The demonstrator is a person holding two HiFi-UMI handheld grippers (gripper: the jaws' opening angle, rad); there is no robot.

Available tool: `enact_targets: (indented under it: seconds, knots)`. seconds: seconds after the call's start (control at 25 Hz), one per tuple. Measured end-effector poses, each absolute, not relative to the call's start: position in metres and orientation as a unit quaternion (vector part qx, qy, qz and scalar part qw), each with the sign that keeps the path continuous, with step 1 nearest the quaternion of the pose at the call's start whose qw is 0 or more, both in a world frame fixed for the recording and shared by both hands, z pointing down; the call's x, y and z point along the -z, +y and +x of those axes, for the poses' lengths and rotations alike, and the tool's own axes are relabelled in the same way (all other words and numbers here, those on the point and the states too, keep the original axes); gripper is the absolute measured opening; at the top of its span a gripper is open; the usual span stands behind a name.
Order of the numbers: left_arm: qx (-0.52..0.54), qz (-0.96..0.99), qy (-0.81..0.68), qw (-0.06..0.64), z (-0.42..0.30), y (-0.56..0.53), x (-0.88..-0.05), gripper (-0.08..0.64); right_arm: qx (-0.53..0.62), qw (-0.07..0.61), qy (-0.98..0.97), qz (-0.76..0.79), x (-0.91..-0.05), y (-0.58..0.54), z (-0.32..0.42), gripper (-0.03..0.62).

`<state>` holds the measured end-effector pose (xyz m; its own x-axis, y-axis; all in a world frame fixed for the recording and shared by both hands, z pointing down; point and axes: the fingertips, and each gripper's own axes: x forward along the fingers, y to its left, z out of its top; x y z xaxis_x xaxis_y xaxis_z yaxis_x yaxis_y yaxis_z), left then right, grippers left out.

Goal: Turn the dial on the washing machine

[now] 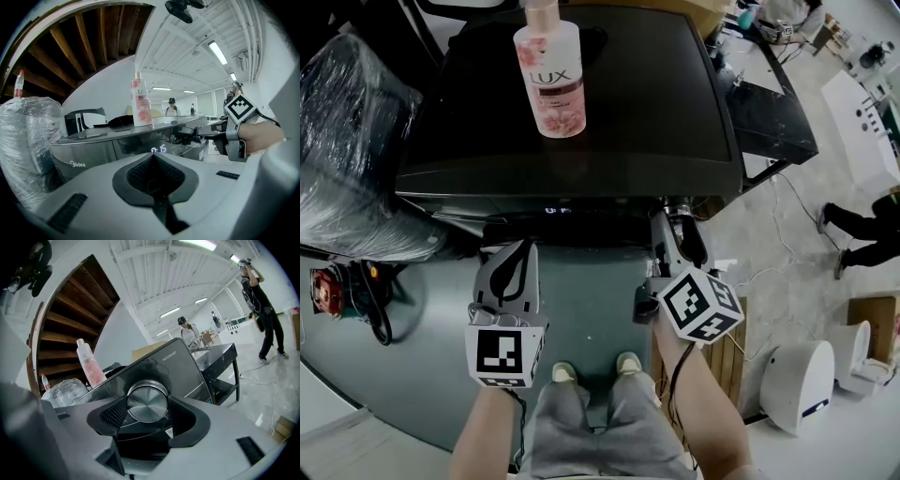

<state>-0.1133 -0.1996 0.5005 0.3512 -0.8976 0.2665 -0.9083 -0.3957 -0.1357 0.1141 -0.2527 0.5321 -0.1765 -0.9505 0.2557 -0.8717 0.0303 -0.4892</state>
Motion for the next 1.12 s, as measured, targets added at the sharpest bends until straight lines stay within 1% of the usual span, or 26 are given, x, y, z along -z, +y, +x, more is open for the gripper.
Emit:
enact_targets:
  seconds: [0.08,0.24,0.44,0.56,0.68,0.8,0.88,0.96,1.12]
  knots:
    - [-0.142,0.820,-0.554,0.027,-0.112,-0.200,-0.498,0.018,0.292,0.086,0.709,-0.636,-0.532,-0.252,0.115,0.291]
    - [-0.154,0.826,-0.542,0.015,-0.112,-0.200,-0.500,0.018,0.319,0.120,0.696,-0.632,-0.532,-0.252,0.116,0.291]
    - [-0.154,0.828,-0.538,0.017,-0.110,-0.199,-0.499,0.018,0.365,0.168,0.673,-0.621,-0.537,-0.249,0.117,0.291]
    - [-0.156,0.830,-0.535,0.016,-0.110,-0.197,-0.500,0.018,0.369,0.176,0.670,-0.620,-0.537,-0.249,0.117,0.291]
    - [-0.148,0.827,-0.541,0.025,-0.109,-0.196,-0.496,0.018,0.362,0.166,0.676,-0.620,-0.536,-0.249,0.118,0.291]
    - [-0.150,0.828,-0.539,0.025,-0.109,-0.194,-0.496,0.018,0.304,0.111,0.703,-0.633,-0.528,-0.249,0.116,0.295]
    - [-0.152,0.828,-0.539,0.026,-0.109,-0.193,-0.498,0.018,0.257,0.054,0.724,-0.637,-0.525,-0.247,0.108,0.337]
    - [-0.160,0.830,-0.534,0.022,-0.110,-0.190,-0.501,0.018,0.215,-0.003,0.737,-0.641,-0.526,-0.244,0.103,0.357]
    - [-0.164,0.832,-0.529,0.022,-0.109,-0.187,-0.504,0.018,0.119,-0.112,0.743,-0.649,-0.525,-0.240,0.100,0.357]
